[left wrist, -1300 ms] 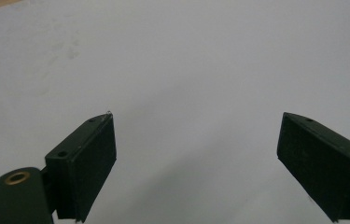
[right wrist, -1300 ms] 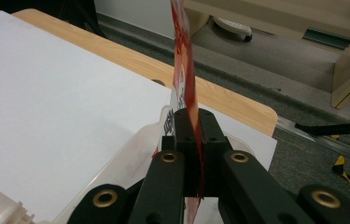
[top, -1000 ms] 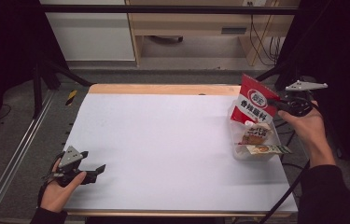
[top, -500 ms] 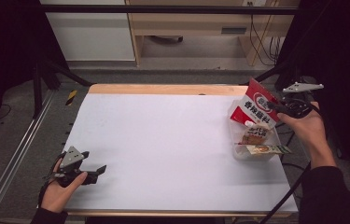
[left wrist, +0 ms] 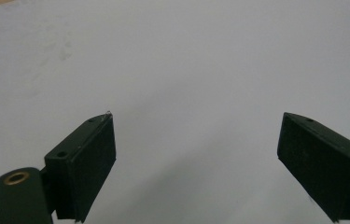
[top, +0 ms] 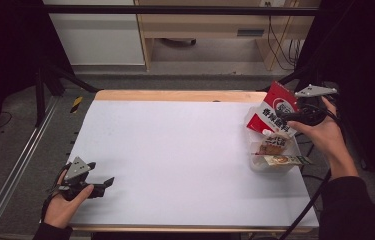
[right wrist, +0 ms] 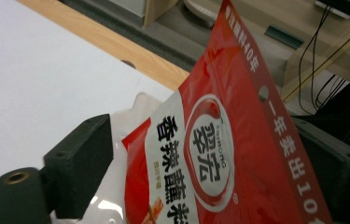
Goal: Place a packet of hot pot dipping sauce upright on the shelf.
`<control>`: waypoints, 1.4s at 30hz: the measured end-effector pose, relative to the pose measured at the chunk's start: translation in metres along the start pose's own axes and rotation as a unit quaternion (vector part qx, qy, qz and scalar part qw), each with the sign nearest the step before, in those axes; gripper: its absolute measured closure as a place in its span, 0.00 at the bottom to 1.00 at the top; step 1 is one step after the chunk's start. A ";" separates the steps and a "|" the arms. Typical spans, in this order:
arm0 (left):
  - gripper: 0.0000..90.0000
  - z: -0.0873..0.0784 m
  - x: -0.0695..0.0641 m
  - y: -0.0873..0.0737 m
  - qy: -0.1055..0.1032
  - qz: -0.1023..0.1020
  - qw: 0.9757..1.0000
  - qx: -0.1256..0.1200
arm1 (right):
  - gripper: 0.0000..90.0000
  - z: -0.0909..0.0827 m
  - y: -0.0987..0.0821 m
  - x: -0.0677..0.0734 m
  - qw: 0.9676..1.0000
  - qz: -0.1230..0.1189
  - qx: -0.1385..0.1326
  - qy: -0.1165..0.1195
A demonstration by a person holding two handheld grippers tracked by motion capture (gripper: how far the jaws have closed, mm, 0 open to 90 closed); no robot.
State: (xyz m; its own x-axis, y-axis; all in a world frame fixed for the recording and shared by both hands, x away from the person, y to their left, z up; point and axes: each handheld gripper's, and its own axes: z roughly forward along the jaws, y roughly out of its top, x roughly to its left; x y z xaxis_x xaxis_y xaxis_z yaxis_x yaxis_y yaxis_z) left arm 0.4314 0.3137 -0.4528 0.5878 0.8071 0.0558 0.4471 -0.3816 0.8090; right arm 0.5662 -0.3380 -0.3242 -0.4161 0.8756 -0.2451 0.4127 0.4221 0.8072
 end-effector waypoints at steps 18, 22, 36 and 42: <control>0.13 0.000 0.000 0.000 0.004 0.003 1.000 0.001 | 0.08 -0.026 0.051 0.041 0.998 -0.019 -0.056 -0.017; 0.13 0.000 0.000 0.000 0.004 0.007 1.000 0.003 | 0.08 -0.031 0.063 0.061 0.998 -0.018 -0.058 -0.009; 0.13 0.000 -0.001 0.000 0.002 0.012 1.000 0.004 | 0.07 -0.036 0.081 0.133 0.996 -0.044 -0.056 0.053; 0.13 0.000 -0.001 0.001 0.002 0.014 1.000 0.006 | 0.08 -0.032 0.075 0.163 0.994 -0.048 -0.058 0.081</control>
State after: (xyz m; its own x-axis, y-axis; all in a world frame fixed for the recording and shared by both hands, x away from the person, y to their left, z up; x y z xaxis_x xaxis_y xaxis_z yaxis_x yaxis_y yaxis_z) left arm 0.4308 0.3127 -0.4523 0.5976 0.7976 0.0816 0.4376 -0.4097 0.8004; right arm 0.5029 -0.1714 -0.2863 -0.5776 0.7794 -0.2428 0.2727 0.4645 0.8425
